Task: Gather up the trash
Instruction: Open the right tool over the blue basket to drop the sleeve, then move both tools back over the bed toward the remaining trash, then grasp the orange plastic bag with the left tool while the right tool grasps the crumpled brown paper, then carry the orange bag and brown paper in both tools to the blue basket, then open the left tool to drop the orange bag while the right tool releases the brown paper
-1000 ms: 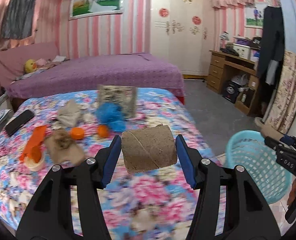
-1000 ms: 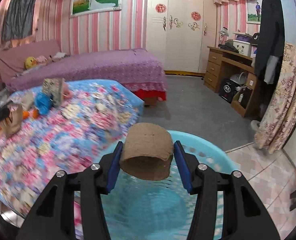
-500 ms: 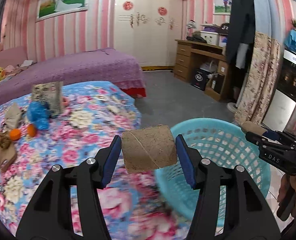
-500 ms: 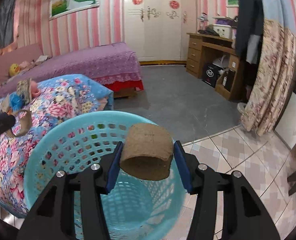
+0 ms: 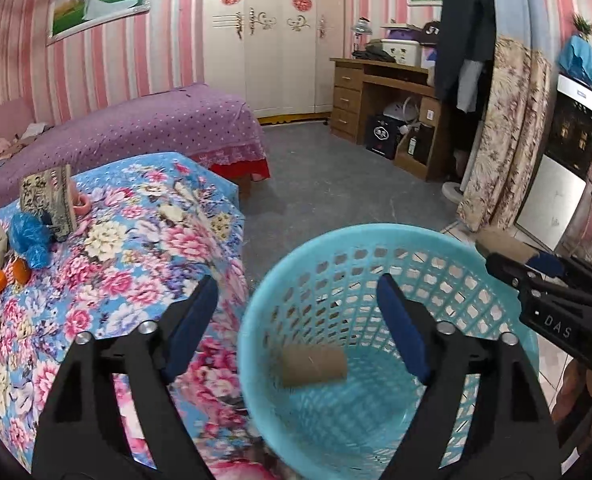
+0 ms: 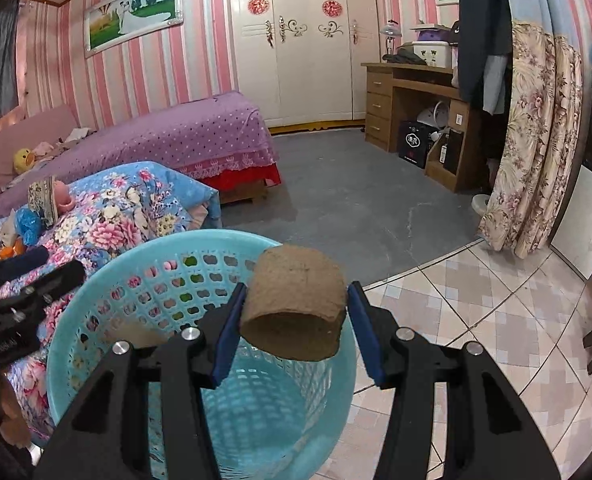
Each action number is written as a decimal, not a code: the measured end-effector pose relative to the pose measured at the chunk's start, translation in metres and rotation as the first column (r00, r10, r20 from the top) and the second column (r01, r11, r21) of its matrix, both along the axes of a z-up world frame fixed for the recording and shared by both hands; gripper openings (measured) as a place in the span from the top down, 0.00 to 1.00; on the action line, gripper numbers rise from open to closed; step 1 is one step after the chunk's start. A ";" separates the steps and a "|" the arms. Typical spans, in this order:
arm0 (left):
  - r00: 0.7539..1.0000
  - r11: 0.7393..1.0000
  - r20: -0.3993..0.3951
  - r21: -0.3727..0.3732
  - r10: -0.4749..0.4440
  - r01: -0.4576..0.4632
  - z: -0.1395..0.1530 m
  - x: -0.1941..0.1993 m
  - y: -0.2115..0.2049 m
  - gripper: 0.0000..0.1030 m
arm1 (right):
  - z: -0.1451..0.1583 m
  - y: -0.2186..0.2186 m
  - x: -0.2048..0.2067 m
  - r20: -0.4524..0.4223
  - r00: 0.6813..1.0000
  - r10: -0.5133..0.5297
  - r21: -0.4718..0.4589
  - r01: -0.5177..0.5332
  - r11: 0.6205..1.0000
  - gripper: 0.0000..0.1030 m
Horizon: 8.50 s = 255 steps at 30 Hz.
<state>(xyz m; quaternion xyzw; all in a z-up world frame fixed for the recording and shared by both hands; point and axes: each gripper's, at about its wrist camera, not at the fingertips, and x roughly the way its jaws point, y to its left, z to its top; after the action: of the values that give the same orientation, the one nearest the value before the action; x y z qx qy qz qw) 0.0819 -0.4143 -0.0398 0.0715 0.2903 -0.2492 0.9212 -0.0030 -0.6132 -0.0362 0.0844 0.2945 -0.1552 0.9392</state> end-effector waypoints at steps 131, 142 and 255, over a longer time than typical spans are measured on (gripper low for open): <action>0.817 0.823 -0.097 0.061 0.568 -0.565 -0.018 0.121 0.541 0.84 | 0.002 0.516 0.219 -0.141 0.841 0.523 -0.058 -0.534 0.843 0.32; 0.819 0.826 -0.107 0.044 0.563 -0.562 -0.012 0.120 0.535 0.84 | 0.006 0.502 0.209 -0.097 0.850 0.518 -0.057 -0.525 0.849 0.59; 0.999 1.000 0.022 -0.005 0.026 -0.026 0.011 0.024 0.056 0.05 | 0.010 0.009 0.005 -0.005 0.994 -0.108 -0.022 0.108 0.994 0.56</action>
<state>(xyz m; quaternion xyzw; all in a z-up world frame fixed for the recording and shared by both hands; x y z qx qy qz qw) 0.1063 -0.3587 -0.0284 0.0684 0.2803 -0.2370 0.9277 0.0016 -0.6042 -0.0262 0.0893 0.2905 -0.2091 0.9295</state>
